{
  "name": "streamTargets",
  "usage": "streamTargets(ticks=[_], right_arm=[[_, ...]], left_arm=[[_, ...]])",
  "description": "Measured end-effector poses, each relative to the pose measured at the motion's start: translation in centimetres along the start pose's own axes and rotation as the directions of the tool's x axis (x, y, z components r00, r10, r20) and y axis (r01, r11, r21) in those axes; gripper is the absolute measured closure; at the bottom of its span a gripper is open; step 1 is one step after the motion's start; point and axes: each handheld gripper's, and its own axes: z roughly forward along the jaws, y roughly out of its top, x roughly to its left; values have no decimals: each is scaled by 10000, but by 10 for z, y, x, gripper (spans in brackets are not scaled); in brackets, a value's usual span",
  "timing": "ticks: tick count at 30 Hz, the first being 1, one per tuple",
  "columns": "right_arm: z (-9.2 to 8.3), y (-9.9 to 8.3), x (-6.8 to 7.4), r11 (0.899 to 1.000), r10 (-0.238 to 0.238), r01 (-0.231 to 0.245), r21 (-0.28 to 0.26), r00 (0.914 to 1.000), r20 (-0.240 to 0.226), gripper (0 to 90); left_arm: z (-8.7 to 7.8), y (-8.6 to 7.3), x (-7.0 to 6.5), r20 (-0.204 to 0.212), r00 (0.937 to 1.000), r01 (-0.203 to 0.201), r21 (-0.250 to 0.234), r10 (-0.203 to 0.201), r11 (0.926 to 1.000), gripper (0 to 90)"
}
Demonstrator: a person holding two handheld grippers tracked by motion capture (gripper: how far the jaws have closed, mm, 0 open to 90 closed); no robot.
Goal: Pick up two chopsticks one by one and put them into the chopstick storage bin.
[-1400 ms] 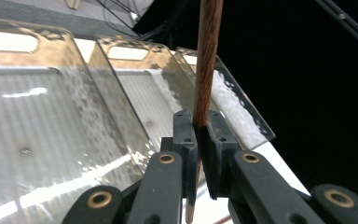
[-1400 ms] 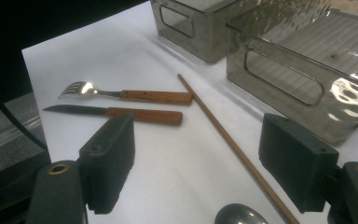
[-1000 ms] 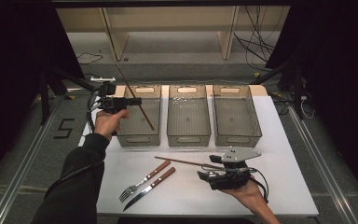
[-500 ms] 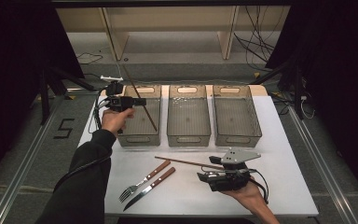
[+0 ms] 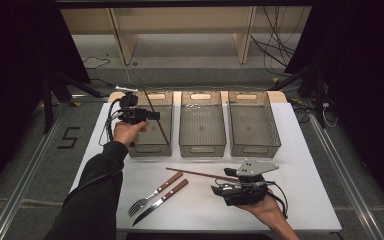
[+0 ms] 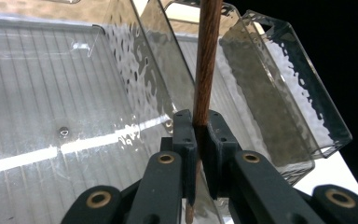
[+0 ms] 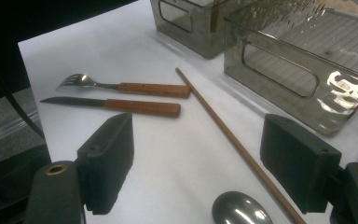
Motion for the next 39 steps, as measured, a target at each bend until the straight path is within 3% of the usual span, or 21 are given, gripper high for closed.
streamTargets(ticks=[16, 17, 20, 22, 25, 27, 30, 34, 36, 39], right_arm=[[2, -1, -1, 9999, -72, 73, 124, 10000, -41, 268], [2, -1, -1, 9999, -74, 75, 121, 10000, -31, 268], [2, -1, -1, 9999, -45, 46, 115, 10000, -52, 269], [2, -1, -1, 10000, 41, -40, 57, 9999, -154, 269], [2, -1, -2, 10000, -18, 19, 84, 9999, -132, 269], [2, -1, -1, 10000, -37, 38, 70, 9999, -144, 269], [1, -1, -1, 10000, -12, 13, 63, 9999, -149, 269], [0, 0, -2, 10000, -12, 13, 49, 9999, -104, 269], [0, 2, -3, 10000, -34, 35, 38, 10000, -91, 269], [-2, 6, -5, 9999, -89, 89, 99, 10000, -34, 268]], left_arm=[[11, -7, 8, -357, 9992, 186, 428, -171, 9989, 819], [13, -8, 9, -532, 9980, 362, 540, -333, 9979, 780], [14, -8, 9, -685, 9973, 303, 710, -254, 9970, 689], [13, -7, 9, -967, 9943, 512, 690, -444, 9963, 595], [13, -6, 10, -1062, 9928, 629, 774, -545, 9950, 511], [10, -5, 10, -1361, 9894, 625, 801, -511, 9948, 439], [7, -6, 9, -1437, 9883, 618, 690, -513, 9957, 336], [-4, -8, 1, -1109, 9937, 211, 548, -150, 9983, 255], [-12, -9, -4, -738, 9972, -88, 351, 113, 9993, 239], [-27, -14, -13, -385, 9984, -418, 3, 418, 9991, 211]])
